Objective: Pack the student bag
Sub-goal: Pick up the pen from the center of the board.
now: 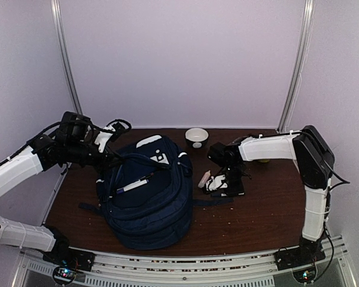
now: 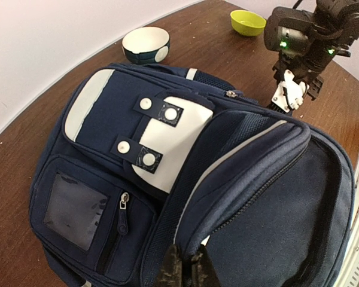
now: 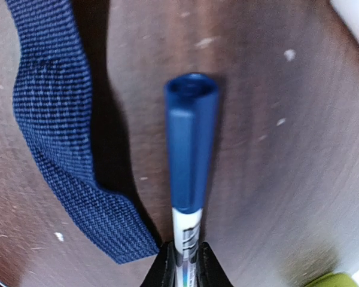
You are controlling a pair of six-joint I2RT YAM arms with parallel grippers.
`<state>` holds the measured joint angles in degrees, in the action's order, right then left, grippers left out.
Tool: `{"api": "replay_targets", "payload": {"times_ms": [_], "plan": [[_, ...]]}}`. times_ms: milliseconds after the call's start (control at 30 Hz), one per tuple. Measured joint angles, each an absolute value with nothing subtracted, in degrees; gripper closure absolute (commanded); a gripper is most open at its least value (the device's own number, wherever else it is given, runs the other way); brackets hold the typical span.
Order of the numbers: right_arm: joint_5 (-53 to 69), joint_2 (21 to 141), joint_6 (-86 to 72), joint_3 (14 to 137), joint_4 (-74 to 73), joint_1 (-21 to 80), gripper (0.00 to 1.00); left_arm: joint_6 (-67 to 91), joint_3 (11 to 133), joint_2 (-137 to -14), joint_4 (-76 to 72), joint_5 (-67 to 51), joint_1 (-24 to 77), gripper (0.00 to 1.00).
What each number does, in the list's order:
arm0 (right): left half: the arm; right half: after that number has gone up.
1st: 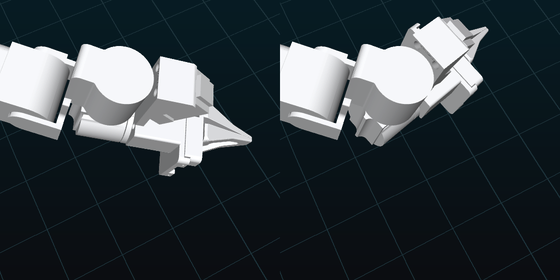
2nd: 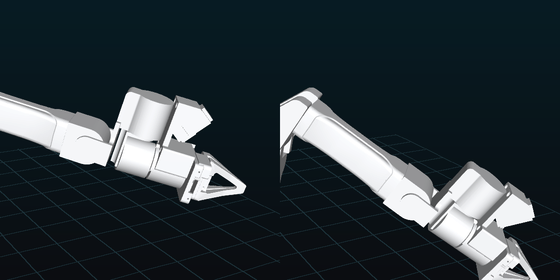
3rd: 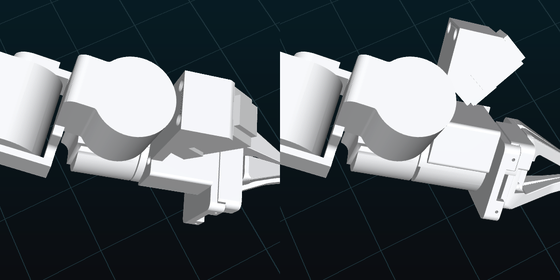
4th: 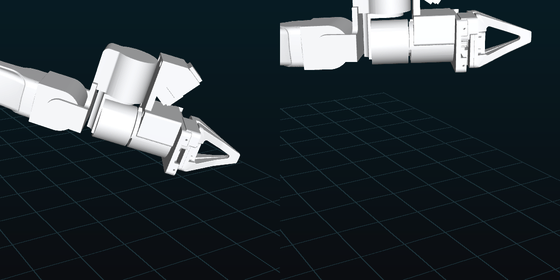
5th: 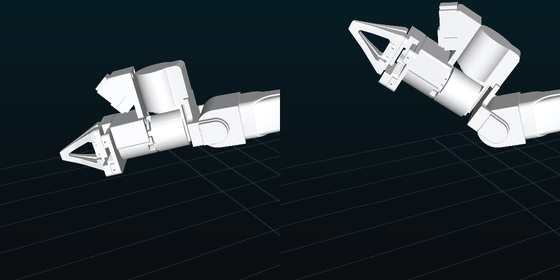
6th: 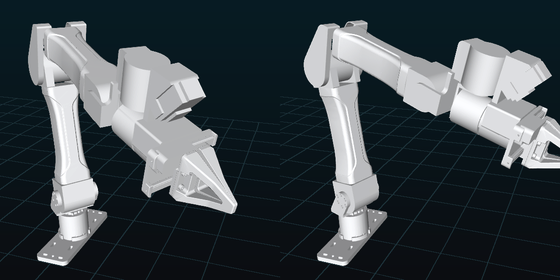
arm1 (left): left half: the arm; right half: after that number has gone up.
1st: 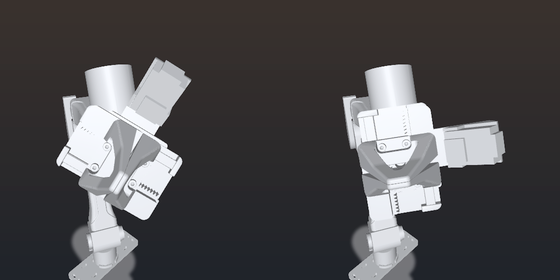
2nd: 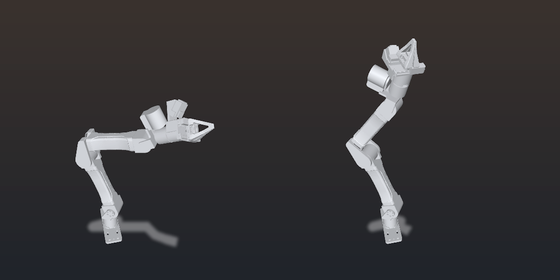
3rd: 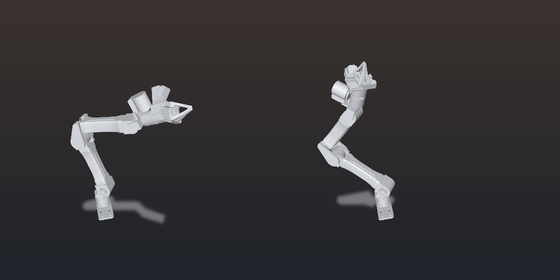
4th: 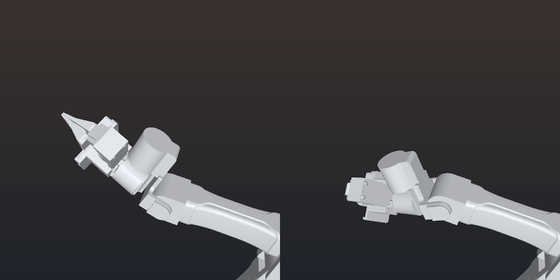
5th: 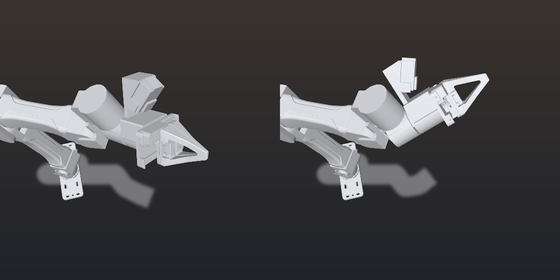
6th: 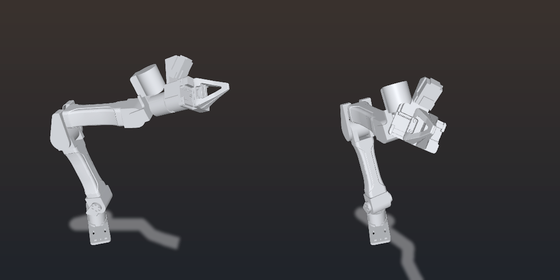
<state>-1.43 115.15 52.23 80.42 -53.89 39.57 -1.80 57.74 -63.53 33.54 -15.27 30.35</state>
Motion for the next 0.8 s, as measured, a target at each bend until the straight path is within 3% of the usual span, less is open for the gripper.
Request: {"api": "replay_targets", "payload": {"times_ms": [133,233,600,800], "plan": [[-1.8,113.5,45.6,77.8,-53.2,41.5,0.77,-1.8,57.7,-63.5,33.5,-15.3,30.3,1.00],[-2.2,113.3,40.9,77.7,-52.8,42.0,0.76,-1.8,57.7,-63.5,33.5,-15.4,30.3,1.00],[-1.6,114.2,35.1,78.8,-53.8,42.1,0.92,-1.8,57.7,-63.6,33.5,-15.4,30.3,1.00],[-0.2,113.8,33.8,78.7,-53.8,41.7,0.95,-1.8,57.7,-63.6,33.5,-15.5,30.3,1.00]]}}
